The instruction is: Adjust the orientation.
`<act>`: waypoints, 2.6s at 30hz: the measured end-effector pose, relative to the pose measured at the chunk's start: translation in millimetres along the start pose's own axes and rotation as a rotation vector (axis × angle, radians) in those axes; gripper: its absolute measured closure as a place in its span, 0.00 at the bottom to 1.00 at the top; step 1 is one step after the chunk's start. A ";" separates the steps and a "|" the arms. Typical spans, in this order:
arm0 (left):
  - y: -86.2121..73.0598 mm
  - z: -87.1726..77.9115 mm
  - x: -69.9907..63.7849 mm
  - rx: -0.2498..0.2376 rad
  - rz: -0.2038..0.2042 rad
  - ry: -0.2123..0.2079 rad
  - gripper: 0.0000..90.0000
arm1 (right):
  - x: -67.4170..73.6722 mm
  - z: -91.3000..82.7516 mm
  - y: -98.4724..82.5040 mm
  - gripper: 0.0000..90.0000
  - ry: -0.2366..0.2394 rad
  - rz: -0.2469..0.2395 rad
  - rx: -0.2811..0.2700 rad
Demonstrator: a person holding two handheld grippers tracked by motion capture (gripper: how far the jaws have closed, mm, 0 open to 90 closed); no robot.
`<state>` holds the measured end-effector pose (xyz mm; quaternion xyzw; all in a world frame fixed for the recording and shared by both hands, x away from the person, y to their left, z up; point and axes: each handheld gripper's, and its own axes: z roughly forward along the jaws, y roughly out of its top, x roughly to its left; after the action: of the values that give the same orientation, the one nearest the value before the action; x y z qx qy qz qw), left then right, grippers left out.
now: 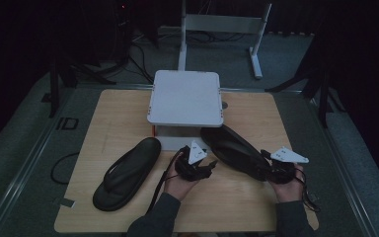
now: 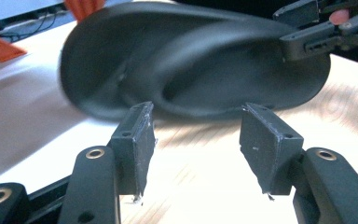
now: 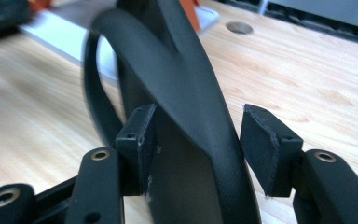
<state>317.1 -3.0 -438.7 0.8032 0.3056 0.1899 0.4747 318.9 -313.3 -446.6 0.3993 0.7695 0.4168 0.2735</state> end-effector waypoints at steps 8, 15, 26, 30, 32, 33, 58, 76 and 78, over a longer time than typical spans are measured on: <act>-14.0 -20.5 13.5 0.014 -0.021 0.043 0.49 | -3.7 10.1 -4.5 0.48 0.001 0.000 0.044; -27.2 -38.5 23.6 0.030 -0.037 0.076 0.48 | -4.2 7.7 -3.2 0.46 0.000 0.001 0.024; -48.3 -68.7 38.9 0.047 -0.063 0.125 0.47 | -1.5 11.9 1.8 0.48 0.026 -0.017 0.032; -57.4 -87.3 47.0 0.043 -0.075 0.151 0.46 | 1.4 15.2 10.7 0.51 0.051 -0.039 0.021; -60.1 -93.6 49.2 0.037 -0.081 0.162 0.46 | 3.3 17.4 12.9 0.52 0.056 -0.049 0.025; -61.3 -96.9 50.0 0.034 -0.086 0.169 0.45 | 4.0 18.6 13.6 0.52 0.058 -0.056 0.029; -99.5 -183.1 87.2 0.031 -0.258 0.440 0.42 | 5.0 39.9 13.7 0.51 0.094 -0.076 0.085; -129.1 -167.2 131.4 0.160 -0.412 0.459 0.53 | 11.8 65.1 18.2 0.53 0.109 -0.098 0.129; -129.5 -164.0 133.8 0.181 -0.396 0.445 0.63 | 11.4 66.0 18.1 0.53 0.107 -0.101 0.133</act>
<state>278.4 239.8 -472.2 0.7059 0.5681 0.2370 0.3505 369.5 -269.8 -465.2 0.3542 0.8281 0.3712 0.2256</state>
